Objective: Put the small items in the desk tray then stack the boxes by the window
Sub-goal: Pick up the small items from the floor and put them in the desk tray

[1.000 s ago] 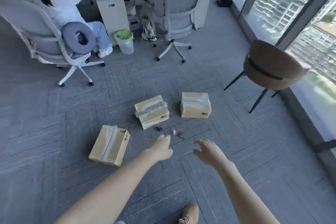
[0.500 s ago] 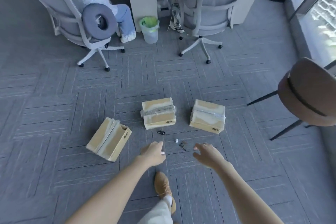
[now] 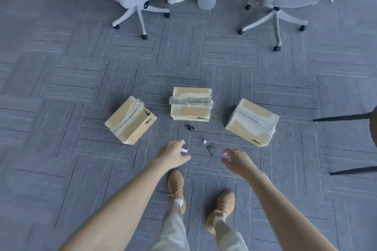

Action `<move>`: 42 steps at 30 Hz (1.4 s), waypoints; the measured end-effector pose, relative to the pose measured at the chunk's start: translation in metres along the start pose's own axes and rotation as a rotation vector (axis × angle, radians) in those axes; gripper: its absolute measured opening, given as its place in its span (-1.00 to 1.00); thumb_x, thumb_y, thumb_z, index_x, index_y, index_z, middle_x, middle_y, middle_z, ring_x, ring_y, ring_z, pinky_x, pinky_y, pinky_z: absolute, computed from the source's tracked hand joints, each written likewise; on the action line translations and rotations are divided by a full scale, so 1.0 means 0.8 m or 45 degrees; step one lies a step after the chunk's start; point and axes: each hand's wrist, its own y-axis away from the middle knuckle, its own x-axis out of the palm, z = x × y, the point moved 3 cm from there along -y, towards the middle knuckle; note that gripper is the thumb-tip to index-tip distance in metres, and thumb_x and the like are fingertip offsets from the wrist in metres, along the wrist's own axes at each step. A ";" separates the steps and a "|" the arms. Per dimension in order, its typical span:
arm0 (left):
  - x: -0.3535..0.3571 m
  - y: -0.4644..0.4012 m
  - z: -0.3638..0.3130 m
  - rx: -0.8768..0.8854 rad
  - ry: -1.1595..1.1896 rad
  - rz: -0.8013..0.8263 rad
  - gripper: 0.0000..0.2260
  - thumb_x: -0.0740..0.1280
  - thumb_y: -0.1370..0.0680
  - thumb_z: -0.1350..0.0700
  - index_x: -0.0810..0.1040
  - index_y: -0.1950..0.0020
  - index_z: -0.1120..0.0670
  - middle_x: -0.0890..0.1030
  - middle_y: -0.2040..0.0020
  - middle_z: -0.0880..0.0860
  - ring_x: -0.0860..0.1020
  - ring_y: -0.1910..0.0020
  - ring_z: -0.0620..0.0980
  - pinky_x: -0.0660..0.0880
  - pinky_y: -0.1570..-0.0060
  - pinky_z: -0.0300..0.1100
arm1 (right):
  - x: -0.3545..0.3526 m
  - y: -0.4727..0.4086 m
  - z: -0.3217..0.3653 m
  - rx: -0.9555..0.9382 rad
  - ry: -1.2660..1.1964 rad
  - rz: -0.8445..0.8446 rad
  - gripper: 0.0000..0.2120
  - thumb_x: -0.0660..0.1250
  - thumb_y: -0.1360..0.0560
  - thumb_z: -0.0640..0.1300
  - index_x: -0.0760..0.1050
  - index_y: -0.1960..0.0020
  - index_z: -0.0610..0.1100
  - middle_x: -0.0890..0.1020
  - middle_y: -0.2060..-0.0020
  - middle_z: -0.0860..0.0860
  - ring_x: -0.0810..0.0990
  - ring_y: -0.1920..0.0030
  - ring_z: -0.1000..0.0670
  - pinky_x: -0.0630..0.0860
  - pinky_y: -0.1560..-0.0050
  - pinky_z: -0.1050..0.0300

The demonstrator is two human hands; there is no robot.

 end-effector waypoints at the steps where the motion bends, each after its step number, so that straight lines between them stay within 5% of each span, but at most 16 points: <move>1: 0.008 -0.005 -0.004 -0.020 0.021 -0.019 -0.45 0.35 -0.55 -0.13 0.36 -0.46 0.08 0.48 -0.40 0.06 0.50 -0.30 0.08 0.42 -0.09 -0.11 | 0.003 -0.008 -0.010 -0.005 -0.003 0.017 -0.61 0.21 -0.64 -0.09 0.40 -0.45 -0.10 0.58 -0.32 -0.11 0.58 -0.26 -0.14 0.54 -0.19 -0.03; 11: 0.101 -0.074 0.009 -0.118 0.066 0.026 -0.45 0.32 -0.56 -0.14 0.34 -0.47 0.06 0.45 -0.43 0.05 0.48 -0.33 0.09 0.48 -0.19 0.00 | 0.061 -0.090 -0.083 0.008 -0.010 0.104 -0.66 0.24 -0.63 -0.04 0.50 -0.36 -0.12 0.60 -0.29 -0.10 0.59 -0.24 -0.10 0.55 -0.21 -0.02; 20: 0.182 -0.165 0.104 -0.056 0.004 0.127 -0.44 0.36 -0.54 -0.12 0.35 -0.46 0.08 0.43 -0.44 0.05 0.45 -0.36 0.10 0.46 -0.23 0.03 | 0.159 -0.194 -0.098 0.115 -0.079 0.069 -0.66 0.26 -0.62 -0.05 0.51 -0.35 -0.13 0.62 -0.27 -0.11 0.59 -0.24 -0.13 0.51 -0.19 0.02; 31: 0.345 -0.349 0.211 -0.002 -0.188 0.160 -0.53 0.38 -0.54 -0.07 0.38 -0.38 0.07 0.55 -0.26 0.04 0.56 -0.18 0.09 0.54 -0.06 0.00 | 0.326 -0.405 -0.157 0.189 -0.145 0.093 -0.67 0.30 -0.58 -0.08 0.52 -0.32 -0.12 0.66 -0.17 -0.09 0.63 -0.07 -0.09 0.57 -0.10 0.03; 35: 0.421 -0.442 0.248 0.019 -0.204 0.123 -0.55 0.40 -0.56 0.13 0.38 -0.41 0.10 0.53 -0.27 0.04 0.57 -0.08 0.04 0.51 0.12 -0.11 | 0.394 -0.495 -0.207 0.305 -0.282 -0.096 -0.71 0.33 -0.55 -0.15 0.57 -0.26 -0.09 0.69 -0.12 -0.05 0.66 -0.04 -0.06 0.59 -0.11 0.05; 39: 0.488 -0.533 0.282 0.020 -0.251 0.040 -0.44 0.43 -0.49 0.30 0.37 -0.45 0.08 0.45 -0.41 0.03 0.39 -0.40 0.08 0.49 -0.27 0.00 | 0.454 -0.563 -0.261 0.377 -0.278 -0.302 -0.72 0.36 -0.54 -0.16 0.56 -0.25 -0.07 0.67 -0.14 -0.08 0.65 -0.03 -0.11 0.61 -0.03 -0.01; 42: 0.531 -0.590 0.302 0.034 -0.340 0.043 -0.40 0.48 -0.45 0.27 0.36 -0.44 0.08 0.51 -0.26 0.06 0.46 -0.25 0.06 0.49 -0.25 0.02 | 0.494 -0.606 -0.288 0.399 -0.077 -0.326 -0.72 0.31 -0.58 -0.18 0.49 -0.28 -0.09 0.58 -0.18 -0.09 0.61 0.01 -0.11 0.51 0.15 0.07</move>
